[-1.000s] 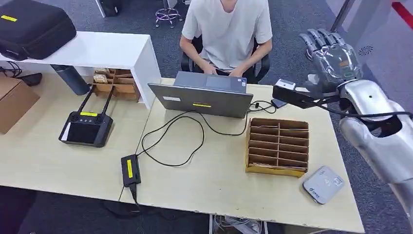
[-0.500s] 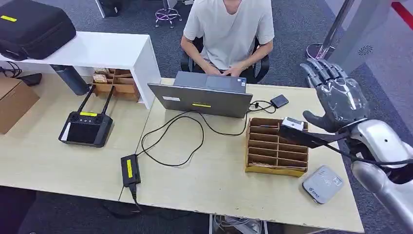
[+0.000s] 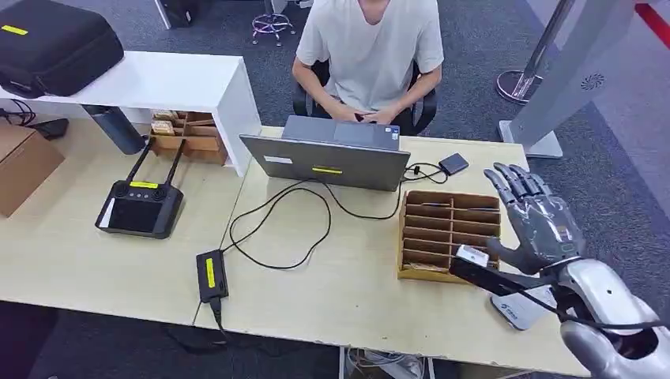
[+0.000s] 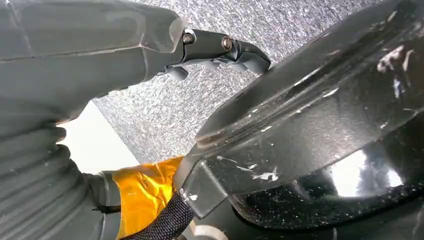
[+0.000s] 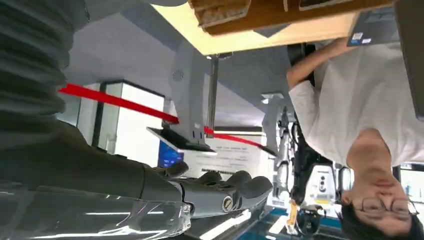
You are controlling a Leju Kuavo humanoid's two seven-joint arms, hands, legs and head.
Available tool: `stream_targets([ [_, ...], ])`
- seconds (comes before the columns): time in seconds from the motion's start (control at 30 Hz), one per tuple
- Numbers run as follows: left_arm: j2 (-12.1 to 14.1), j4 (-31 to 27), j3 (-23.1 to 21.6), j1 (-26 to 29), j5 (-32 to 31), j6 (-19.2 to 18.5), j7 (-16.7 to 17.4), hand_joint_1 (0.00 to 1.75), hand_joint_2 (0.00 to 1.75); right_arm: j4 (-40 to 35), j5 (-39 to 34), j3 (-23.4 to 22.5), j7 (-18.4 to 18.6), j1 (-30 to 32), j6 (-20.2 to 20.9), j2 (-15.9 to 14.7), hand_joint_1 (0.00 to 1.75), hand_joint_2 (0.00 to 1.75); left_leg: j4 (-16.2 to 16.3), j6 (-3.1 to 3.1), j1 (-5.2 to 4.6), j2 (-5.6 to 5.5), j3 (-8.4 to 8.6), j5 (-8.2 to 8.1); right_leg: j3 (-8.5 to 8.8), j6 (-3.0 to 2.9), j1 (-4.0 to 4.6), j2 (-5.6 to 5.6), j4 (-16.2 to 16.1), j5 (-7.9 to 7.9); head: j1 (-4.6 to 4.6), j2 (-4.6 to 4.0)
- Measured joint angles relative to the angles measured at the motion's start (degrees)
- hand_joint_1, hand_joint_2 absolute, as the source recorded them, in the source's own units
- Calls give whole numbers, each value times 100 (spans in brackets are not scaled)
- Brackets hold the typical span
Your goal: Pass the card to the sensor for recognition and then transmit it.
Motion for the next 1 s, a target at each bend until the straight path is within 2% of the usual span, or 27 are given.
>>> stream_targets([
  [0.47,-7,0,103,38,114,0,0,0,175,-643,-37,-450,7,929,-146,-105,0,175,-1,-1,0,2,-2,0,-5,-1,0,-1,-1,-1,2,0],
  [0.83,-20,0,216,78,219,15,0,0,175,-1261,-214,-809,-100,1972,-181,-258,0,175,-3,1,0,3,-3,-4,-7,-1,0,1,-2,-3,0,-2],
  [0.9,-22,0,225,82,223,17,0,0,175,-1261,-148,-824,-230,2180,-302,-227,0,175,-5,1,0,3,-3,-4,-7,-1,0,1,-2,-3,2,0],
  [1.0,-26,0,247,89,284,-26,4,0,175,-1217,88,-802,-350,2435,-713,-50,0,175,-6,0,0,4,-3,-4,-8,-1,0,2,-2,-3,0,0],
])
